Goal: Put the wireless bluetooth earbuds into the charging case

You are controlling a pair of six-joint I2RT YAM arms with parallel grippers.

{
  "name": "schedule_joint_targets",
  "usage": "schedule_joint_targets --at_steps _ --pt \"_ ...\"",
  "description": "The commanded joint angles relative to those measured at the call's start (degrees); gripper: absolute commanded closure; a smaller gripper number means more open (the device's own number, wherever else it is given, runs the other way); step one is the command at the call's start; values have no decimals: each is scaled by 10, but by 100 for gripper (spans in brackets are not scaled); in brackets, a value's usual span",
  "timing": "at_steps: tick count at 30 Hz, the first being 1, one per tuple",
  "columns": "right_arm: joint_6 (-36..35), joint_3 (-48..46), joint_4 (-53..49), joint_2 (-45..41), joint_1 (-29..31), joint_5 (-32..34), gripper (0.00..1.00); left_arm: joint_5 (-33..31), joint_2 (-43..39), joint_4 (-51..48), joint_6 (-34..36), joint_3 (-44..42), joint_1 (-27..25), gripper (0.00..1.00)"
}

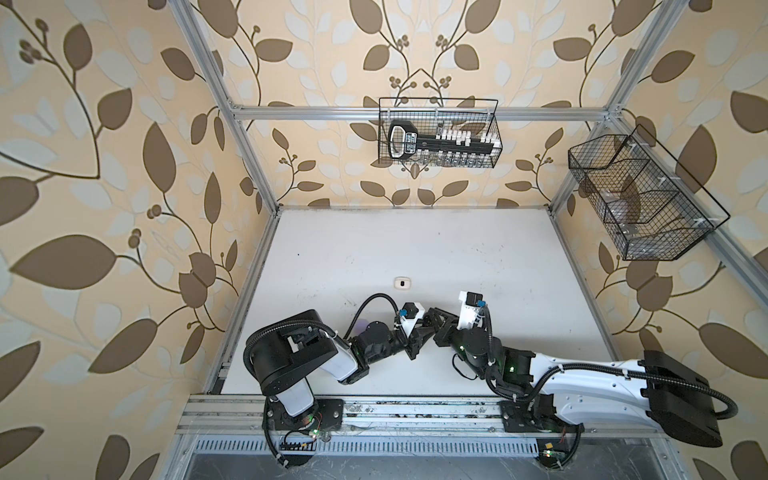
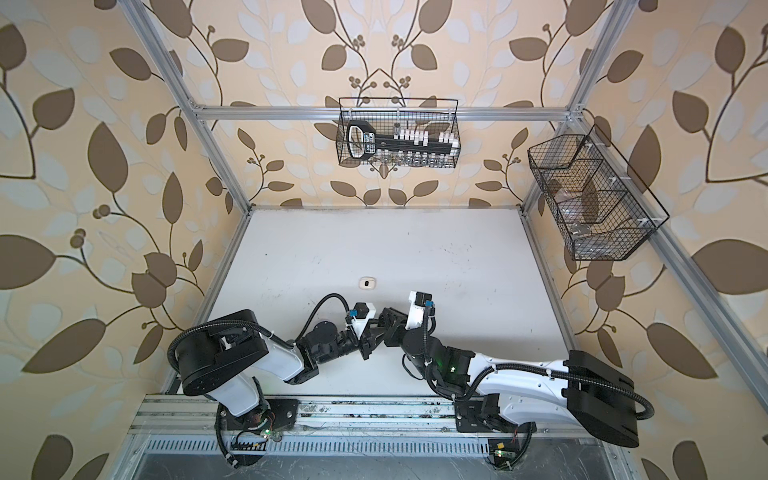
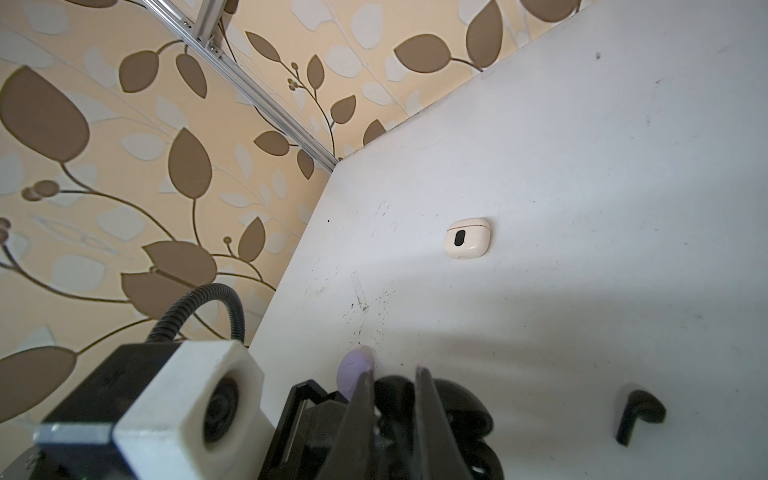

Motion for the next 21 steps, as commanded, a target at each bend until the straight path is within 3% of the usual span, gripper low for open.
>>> schedule_joint_targets --at_steps 1,21 --pt "10 -3 12 7 5 16 88 5 -20 49 4 13 -6 100" --pt "18 -4 28 25 12 14 88 -13 -44 50 2 13 -7 100"
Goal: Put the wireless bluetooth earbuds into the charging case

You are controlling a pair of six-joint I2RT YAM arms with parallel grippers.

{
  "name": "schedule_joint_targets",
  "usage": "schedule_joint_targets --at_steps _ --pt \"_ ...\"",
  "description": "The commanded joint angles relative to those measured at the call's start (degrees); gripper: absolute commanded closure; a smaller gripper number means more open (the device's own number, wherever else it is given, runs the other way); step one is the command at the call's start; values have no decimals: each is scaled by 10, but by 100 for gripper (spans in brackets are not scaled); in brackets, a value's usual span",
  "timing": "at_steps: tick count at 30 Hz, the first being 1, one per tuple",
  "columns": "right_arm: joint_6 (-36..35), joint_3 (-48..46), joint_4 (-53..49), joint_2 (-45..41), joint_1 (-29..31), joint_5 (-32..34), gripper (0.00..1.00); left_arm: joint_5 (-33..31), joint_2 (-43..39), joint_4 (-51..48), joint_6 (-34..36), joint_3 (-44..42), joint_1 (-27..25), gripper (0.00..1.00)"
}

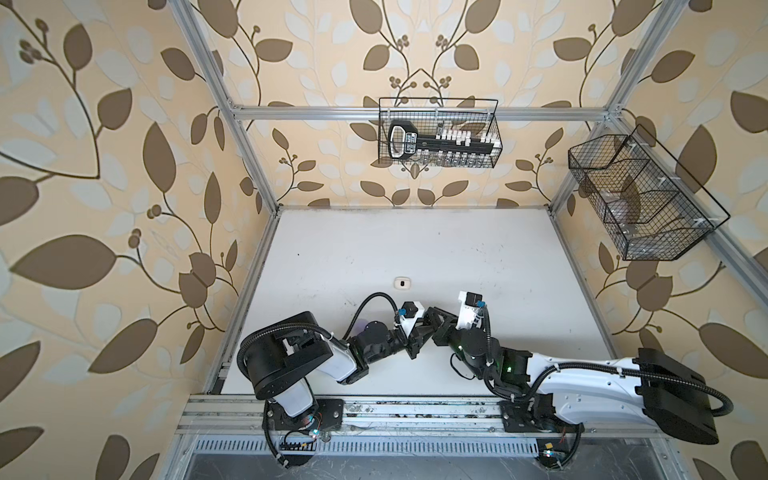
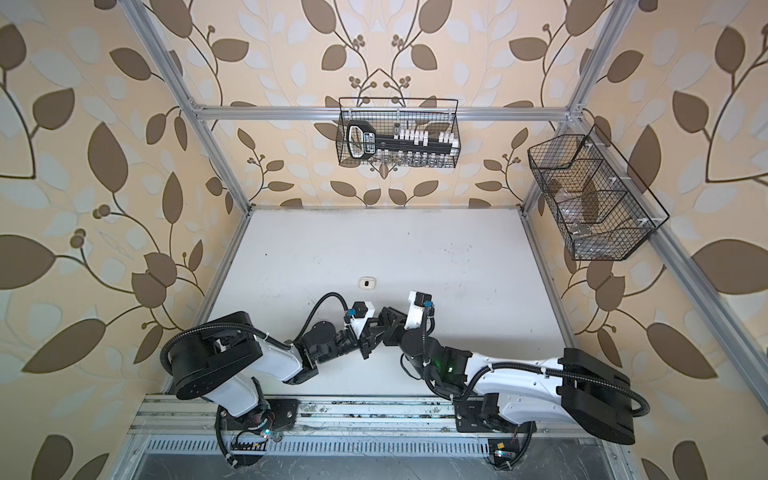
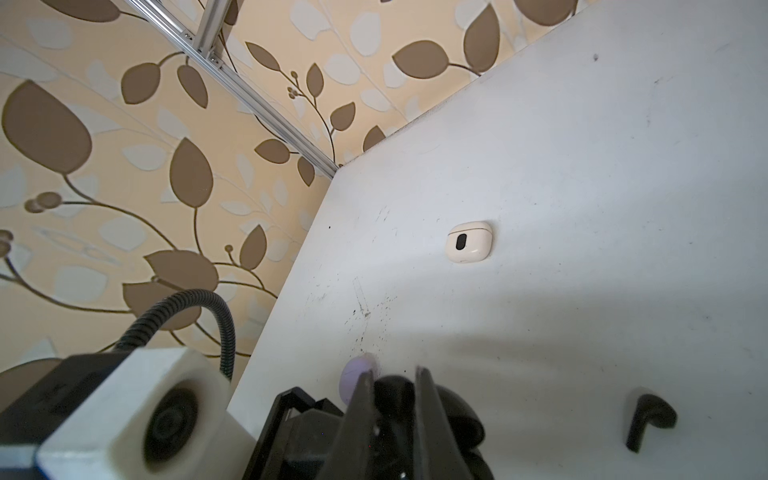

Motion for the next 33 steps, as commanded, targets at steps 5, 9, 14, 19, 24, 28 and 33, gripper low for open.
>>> schedule_joint_targets --at_steps 5,9,14,19,24,28,33 --pt "10 -6 11 9 20 15 88 -29 -31 51 -4 10 -7 100" --pt "11 -8 13 14 22 22 88 -37 -39 51 -9 9 -7 100" --pt "11 -11 12 12 22 28 88 -32 -55 51 -10 3 -7 100" --pt "7 -10 15 11 23 22 87 -17 -60 51 -5 1 -7 100" --pt "-9 -6 27 16 26 5 79 -11 -60 51 -2 1 -7 100" --pt "-15 -5 31 19 29 3 76 -12 -68 51 1 -4 -7 100" --pt "-31 -3 35 16 36 1 68 -10 -80 50 6 -12 -7 100"
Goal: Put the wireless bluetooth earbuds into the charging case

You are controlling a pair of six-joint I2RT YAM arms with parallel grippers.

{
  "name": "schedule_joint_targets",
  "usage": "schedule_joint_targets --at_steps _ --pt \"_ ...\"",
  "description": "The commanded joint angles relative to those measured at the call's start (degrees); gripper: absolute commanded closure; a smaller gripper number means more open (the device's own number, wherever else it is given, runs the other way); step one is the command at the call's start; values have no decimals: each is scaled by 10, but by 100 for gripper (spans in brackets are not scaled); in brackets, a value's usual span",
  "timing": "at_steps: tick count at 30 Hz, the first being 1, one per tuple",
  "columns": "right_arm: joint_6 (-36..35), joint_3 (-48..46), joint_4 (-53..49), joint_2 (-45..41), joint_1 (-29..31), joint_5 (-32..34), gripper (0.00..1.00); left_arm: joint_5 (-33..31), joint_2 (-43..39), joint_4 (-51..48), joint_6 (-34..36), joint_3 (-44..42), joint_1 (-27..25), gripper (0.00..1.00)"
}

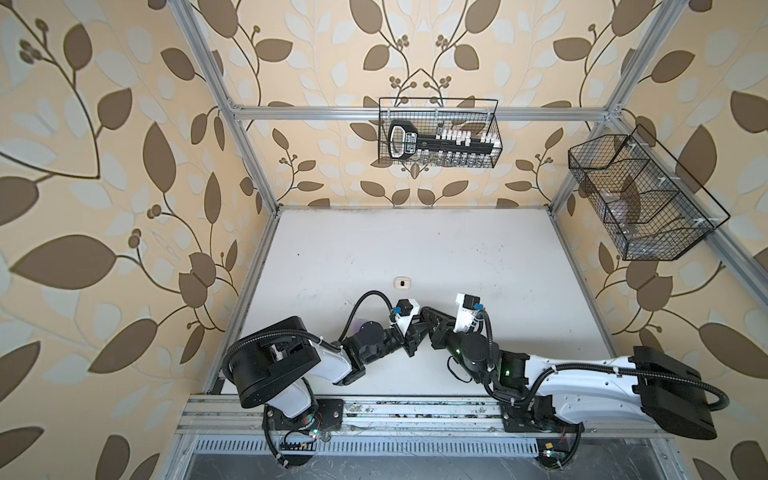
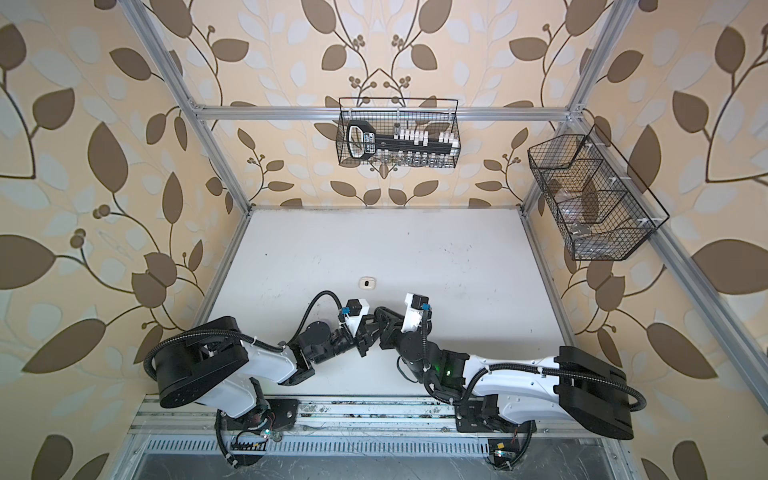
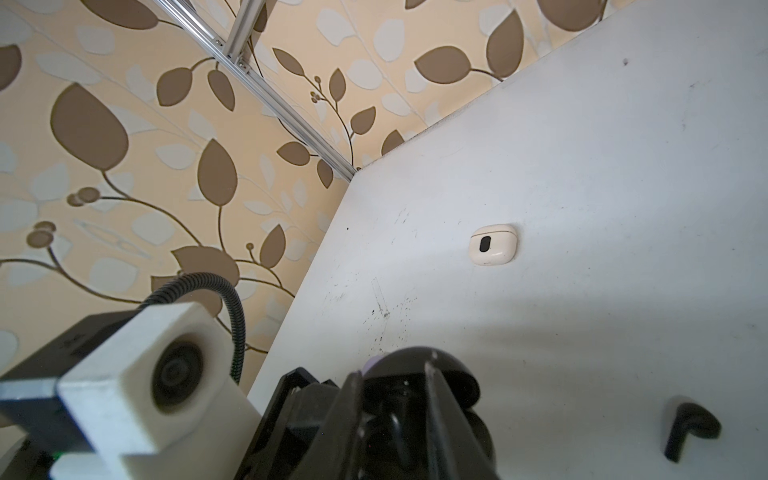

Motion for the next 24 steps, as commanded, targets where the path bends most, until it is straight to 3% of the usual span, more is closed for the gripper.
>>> schedule_joint_targets --at_steps 1,17,24 --pt "-18 -2 -3 5 10 -13 66 16 -29 66 9 2 -7 100" --pt "-60 8 -38 -31 26 8 45 38 -41 66 18 -9 -7 100" --pt "-76 5 -38 -53 26 -9 44 54 -41 66 20 -6 -7 100"
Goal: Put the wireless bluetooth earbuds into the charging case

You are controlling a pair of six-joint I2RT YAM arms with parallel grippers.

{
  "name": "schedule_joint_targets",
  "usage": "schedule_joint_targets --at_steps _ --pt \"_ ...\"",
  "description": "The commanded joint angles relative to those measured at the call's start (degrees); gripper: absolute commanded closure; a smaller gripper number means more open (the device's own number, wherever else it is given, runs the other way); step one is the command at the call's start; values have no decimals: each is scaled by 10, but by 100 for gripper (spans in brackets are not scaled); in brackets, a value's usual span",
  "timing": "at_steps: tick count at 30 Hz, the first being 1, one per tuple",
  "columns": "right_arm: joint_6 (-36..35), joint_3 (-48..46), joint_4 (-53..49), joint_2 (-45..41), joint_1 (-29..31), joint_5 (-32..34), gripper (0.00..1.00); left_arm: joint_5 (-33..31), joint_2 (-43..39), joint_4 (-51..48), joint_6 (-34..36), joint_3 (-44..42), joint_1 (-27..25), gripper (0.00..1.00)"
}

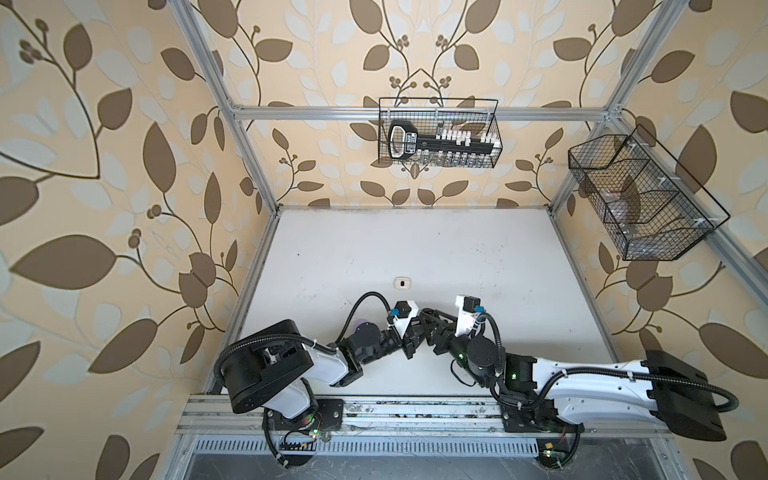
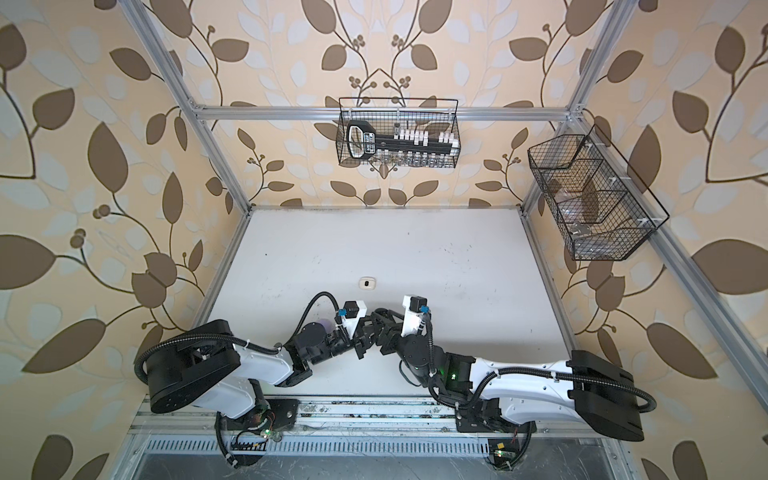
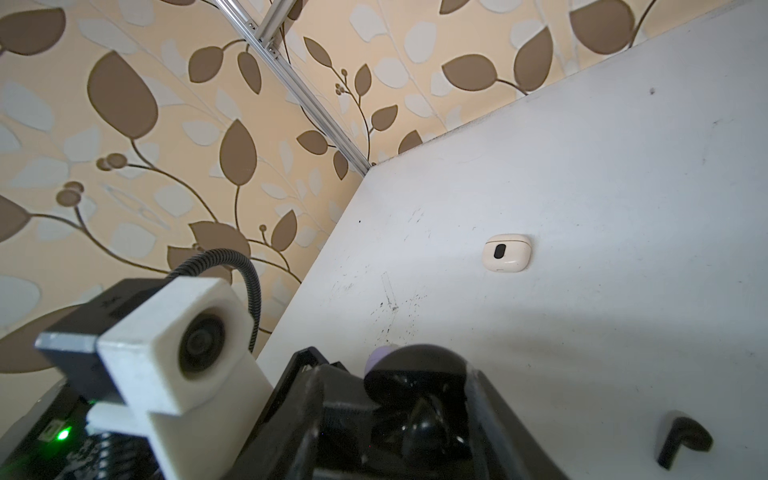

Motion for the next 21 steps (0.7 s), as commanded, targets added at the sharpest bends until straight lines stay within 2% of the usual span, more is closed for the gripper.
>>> schedule_joint_targets --at_steps 1,5,10,21 --pt "-16 5 -10 -7 3 -13 45 25 -19 55 16 3 -7 100" --pt "-24 12 -9 0 3 -21 49 35 -18 55 17 4 -7 100" --pt "-40 21 -9 6 3 -39 61 37 -16 55 19 4 -7 100" --pt "-89 41 -21 20 4 -73 64 42 -19 55 25 -1 -7 100"
